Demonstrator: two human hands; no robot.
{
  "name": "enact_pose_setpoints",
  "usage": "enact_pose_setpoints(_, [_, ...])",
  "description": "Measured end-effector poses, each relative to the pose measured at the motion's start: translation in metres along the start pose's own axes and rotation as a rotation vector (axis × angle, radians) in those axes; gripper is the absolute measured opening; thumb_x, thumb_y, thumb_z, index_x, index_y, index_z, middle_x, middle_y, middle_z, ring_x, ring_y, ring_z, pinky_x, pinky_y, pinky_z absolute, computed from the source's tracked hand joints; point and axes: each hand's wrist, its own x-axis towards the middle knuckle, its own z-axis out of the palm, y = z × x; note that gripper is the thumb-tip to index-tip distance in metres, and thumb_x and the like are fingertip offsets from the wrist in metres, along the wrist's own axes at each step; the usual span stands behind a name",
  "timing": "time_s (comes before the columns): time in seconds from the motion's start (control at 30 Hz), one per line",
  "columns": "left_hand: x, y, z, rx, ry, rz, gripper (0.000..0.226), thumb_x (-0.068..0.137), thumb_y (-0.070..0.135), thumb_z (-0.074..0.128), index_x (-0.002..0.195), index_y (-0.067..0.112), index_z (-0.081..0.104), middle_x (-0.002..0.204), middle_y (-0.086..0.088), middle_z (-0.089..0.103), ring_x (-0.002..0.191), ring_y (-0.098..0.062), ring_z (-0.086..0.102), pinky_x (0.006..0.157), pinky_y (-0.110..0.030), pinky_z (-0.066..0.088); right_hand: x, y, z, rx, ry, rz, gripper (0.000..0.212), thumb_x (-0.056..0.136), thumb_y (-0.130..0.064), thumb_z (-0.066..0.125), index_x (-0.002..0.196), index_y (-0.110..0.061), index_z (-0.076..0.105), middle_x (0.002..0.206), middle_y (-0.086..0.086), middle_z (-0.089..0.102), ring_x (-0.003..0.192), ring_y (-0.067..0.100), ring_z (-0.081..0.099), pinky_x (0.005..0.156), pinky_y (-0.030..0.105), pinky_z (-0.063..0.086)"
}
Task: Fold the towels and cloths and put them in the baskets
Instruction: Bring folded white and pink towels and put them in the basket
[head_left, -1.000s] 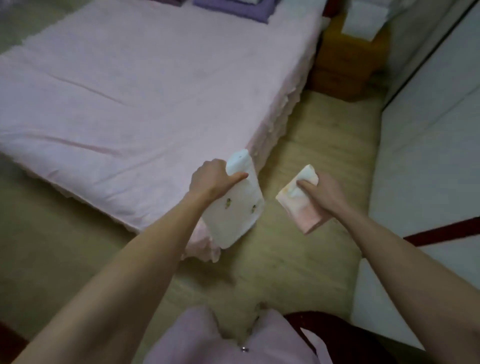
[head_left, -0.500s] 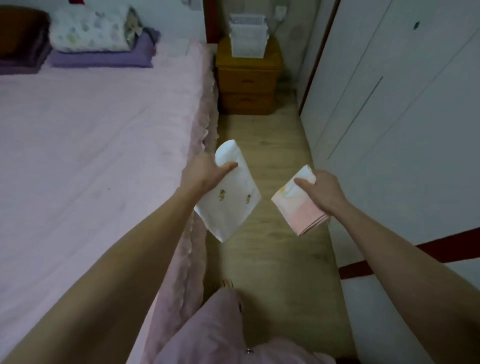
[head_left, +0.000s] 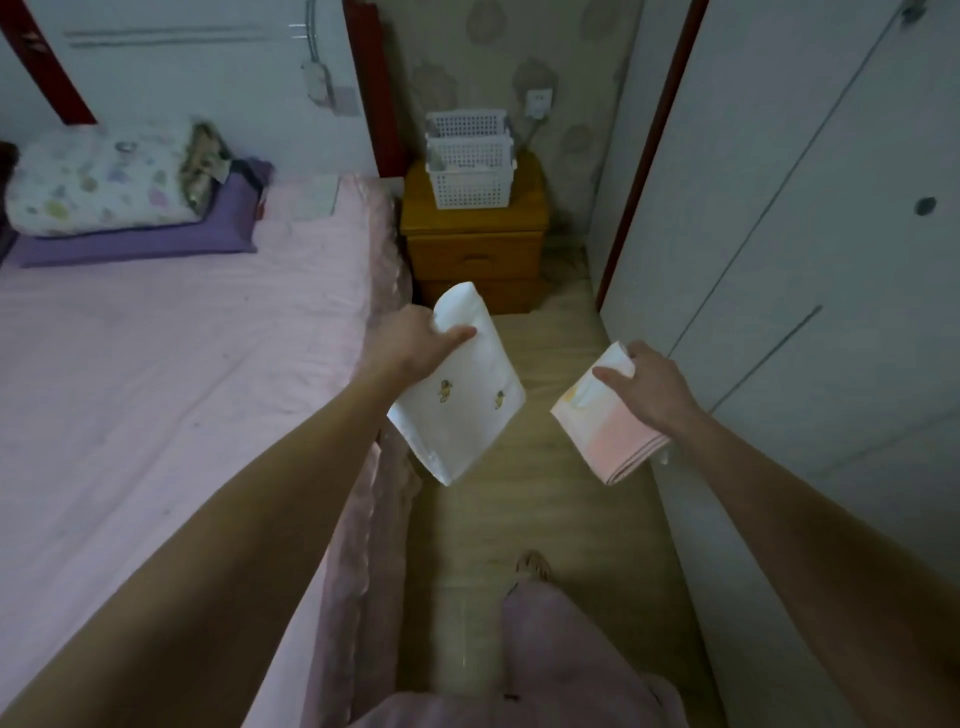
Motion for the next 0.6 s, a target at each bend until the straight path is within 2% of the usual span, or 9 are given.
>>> enact_pose_setpoints(0.1, [0.075, 0.011, -0.013, -0.011, 0.025, -0.055, 0.056, 0.082, 0.064, 0.056, 0.108, 0.015, 0.061, 0.089, -0.003, 0.063, 0.076, -0.020, 0.061, 0.069, -0.033, 0.049, 0.085, -0.027, -0.025, -0.001, -0.065, -0.077, 0.050, 0.095, -0.043, 0.051, 0.136, -0.014, 0.043, 0.123, 0.012, 0.057, 0.090, 0.023, 0.055, 0.071, 0.030, 0.040])
enact_pose_setpoints(0.27, [0.203, 0.016, -0.029, -0.044, 0.097, -0.134, 0.064, 0.082, 0.066, 0.053, 0.121, 0.016, 0.056, 0.103, -0.006, 0.064, 0.081, -0.022, 0.058, 0.076, -0.036, 0.049, 0.216, -0.076, -0.051, 0.066, -0.280, -0.151, 0.037, 0.100, -0.040, 0.042, 0.134, -0.025, 0.040, 0.119, 0.006, 0.051, 0.093, 0.023, 0.056, 0.072, 0.033, 0.047])
enact_pose_setpoints(0.4, [0.311, 0.022, -0.036, -0.065, 0.135, -0.136, 0.061, 0.086, 0.063, 0.050, 0.123, 0.015, 0.055, 0.104, -0.006, 0.064, 0.082, -0.022, 0.058, 0.078, -0.038, 0.049, 0.318, -0.118, -0.055, 0.127, -0.396, -0.200, 0.026, 0.102, -0.028, 0.040, 0.126, -0.020, 0.046, 0.110, -0.001, 0.049, 0.096, 0.019, 0.051, 0.076, 0.032, 0.041])
enact_pose_setpoints(0.5, [0.394, 0.026, -0.045, -0.115, 0.168, -0.128, 0.059, 0.087, 0.062, 0.050, 0.123, 0.015, 0.055, 0.097, -0.001, 0.057, 0.081, -0.020, 0.054, 0.074, -0.035, 0.045, 0.395, -0.147, -0.047, 0.228, -0.283, -0.126, 0.015, 0.100, -0.020, 0.037, 0.100, -0.015, 0.051, 0.088, 0.001, 0.047, 0.083, 0.020, 0.050, 0.071, 0.032, 0.036])
enact_pose_setpoints(0.6, [0.475, 0.027, -0.058, -0.223, 0.185, -0.150, 0.060, 0.086, 0.063, 0.050, 0.120, 0.015, 0.057, 0.104, -0.006, 0.065, 0.084, -0.023, 0.059, 0.078, -0.037, 0.049, 0.467, -0.175, -0.040, 0.228, -0.125, -0.113, 0.025, 0.098, -0.022, 0.034, 0.077, -0.015, 0.045, 0.075, 0.006, 0.042, 0.071, 0.023, 0.045, 0.070, 0.035, 0.032])
